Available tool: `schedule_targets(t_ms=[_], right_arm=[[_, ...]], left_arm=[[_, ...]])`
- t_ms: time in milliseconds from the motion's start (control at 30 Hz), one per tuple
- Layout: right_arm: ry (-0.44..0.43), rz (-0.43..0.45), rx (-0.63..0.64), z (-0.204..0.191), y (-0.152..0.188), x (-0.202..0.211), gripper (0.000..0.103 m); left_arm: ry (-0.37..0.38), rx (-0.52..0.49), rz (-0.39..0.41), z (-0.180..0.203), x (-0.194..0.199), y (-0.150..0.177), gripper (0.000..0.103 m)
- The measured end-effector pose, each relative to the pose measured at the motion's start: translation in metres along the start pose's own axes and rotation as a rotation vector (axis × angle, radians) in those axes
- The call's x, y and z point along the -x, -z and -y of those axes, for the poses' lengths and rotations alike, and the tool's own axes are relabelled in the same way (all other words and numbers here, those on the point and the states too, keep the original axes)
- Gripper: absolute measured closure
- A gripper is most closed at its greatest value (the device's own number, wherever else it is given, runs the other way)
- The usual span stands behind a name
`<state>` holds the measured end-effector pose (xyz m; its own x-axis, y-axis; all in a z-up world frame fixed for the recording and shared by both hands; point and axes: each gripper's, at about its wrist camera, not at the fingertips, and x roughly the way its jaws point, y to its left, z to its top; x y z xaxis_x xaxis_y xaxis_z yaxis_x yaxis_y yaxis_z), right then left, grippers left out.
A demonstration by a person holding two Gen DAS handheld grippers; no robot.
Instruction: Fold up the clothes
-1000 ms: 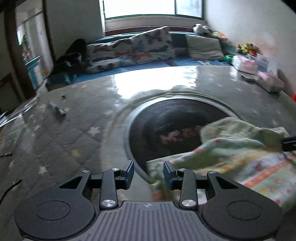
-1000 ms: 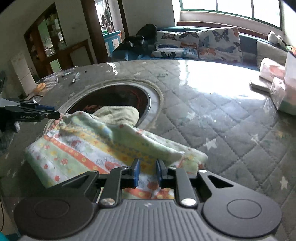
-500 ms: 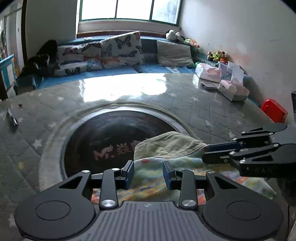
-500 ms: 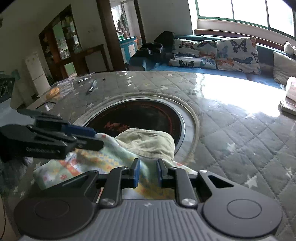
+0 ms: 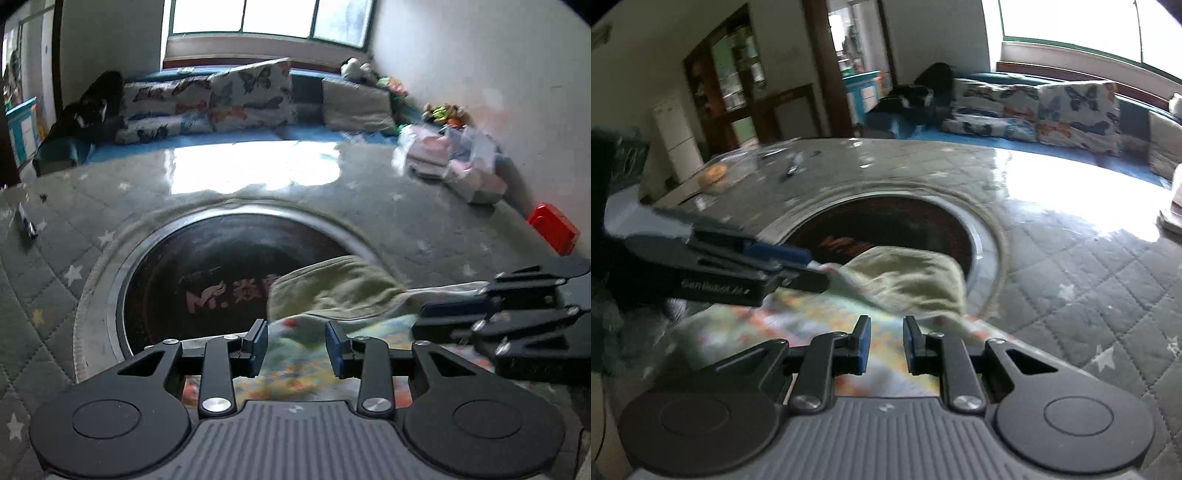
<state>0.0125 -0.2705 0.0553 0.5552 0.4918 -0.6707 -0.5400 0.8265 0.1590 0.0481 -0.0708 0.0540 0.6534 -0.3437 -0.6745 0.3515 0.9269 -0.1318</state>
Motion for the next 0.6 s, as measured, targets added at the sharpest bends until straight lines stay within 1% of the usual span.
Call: schedule_targets(t_ms=[133,233,367,467,600], right_arm=[[-0.035,-0.008,0.047,-0.017,0.007,0.008,0.086],[-0.039,-0.011,0.069,-0.026,0.013,0.008,0.086],[-0.022,-0.029,0.1,-0.034,0.024,-0.001,0.086],[-0.02,-0.015,0.114,-0.039,0.024,0.009,0.086],[-0.03,-0.006,0.137,-0.045,0.029,0.024,0.086]], left_arm=[[0.031,-0.019,0.016,0.013,0.012,0.011,0.066],[0.045,-0.021,0.018,0.018,0.016,0.023,0.066],[0.035,-0.03,0.007,0.021,0.017,0.038,0.066],[0.035,-0.023,0.016,0.019,0.025,0.045,0.066],[0.04,-0.038,0.042,0.021,0.04,0.053,0.066]])
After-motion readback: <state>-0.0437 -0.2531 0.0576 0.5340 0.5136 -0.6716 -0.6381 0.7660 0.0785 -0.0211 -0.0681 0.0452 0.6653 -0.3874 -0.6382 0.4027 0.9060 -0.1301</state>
